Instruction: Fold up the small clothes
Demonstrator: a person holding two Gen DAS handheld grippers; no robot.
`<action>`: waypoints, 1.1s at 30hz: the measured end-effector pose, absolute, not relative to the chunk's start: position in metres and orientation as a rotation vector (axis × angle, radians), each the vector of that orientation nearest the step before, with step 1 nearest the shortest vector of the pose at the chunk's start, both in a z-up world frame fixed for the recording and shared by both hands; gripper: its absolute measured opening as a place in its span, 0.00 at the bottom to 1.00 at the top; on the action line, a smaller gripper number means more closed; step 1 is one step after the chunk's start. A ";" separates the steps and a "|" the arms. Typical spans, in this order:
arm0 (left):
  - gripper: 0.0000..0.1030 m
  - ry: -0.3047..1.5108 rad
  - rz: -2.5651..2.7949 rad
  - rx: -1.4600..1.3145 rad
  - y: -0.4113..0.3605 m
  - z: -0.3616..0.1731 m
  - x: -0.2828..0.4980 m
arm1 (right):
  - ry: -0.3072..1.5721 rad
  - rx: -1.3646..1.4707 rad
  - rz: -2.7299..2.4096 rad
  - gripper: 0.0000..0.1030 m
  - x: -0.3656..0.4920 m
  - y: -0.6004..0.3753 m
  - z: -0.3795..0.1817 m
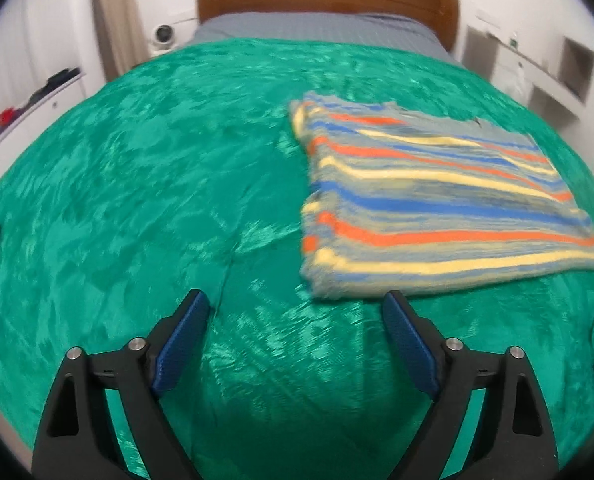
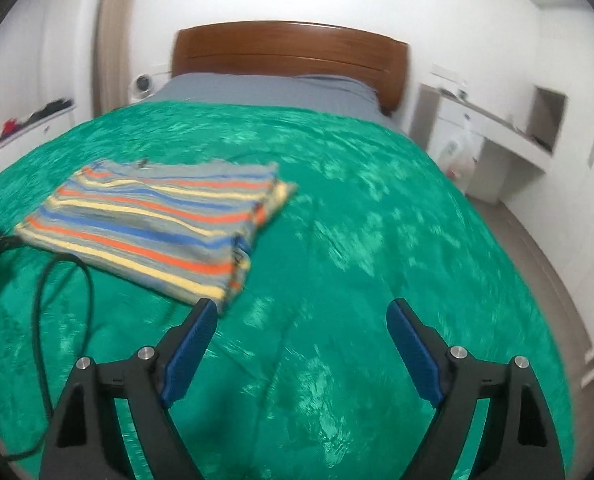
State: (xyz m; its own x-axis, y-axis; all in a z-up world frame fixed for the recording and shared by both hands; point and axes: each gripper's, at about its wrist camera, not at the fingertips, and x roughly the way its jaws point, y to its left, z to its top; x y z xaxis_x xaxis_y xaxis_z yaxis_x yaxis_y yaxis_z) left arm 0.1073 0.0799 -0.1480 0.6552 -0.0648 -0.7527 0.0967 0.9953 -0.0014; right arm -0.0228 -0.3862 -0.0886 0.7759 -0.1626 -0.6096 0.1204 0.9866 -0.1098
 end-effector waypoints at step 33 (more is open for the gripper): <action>0.99 0.693 -0.109 0.011 0.089 -0.176 0.093 | 0.657 0.075 -0.276 0.84 -0.024 -0.422 -0.158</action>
